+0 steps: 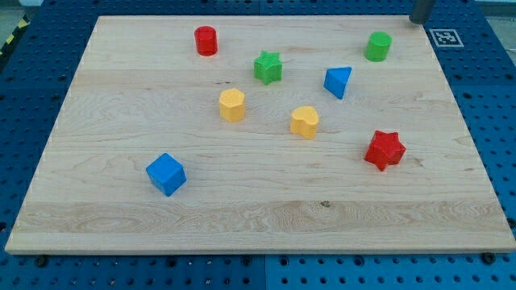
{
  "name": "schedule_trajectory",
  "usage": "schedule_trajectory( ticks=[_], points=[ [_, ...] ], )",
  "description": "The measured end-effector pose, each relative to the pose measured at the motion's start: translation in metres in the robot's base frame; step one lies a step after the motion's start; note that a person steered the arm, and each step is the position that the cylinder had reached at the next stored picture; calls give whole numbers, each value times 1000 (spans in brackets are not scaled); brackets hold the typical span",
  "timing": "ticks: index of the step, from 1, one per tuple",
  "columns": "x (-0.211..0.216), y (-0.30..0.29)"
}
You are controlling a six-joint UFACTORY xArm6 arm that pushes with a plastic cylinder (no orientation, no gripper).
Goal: Point your arm to the blue triangle
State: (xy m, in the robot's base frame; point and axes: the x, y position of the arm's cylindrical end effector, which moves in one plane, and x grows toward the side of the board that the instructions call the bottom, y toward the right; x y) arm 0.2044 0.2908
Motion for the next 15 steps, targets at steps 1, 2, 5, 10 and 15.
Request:
schedule_trajectory(
  ticks=[1, 2, 5, 10, 15],
  points=[
    [0, 0],
    [0, 0],
    [10, -23],
    [82, -55],
    [226, -144]
  ],
)
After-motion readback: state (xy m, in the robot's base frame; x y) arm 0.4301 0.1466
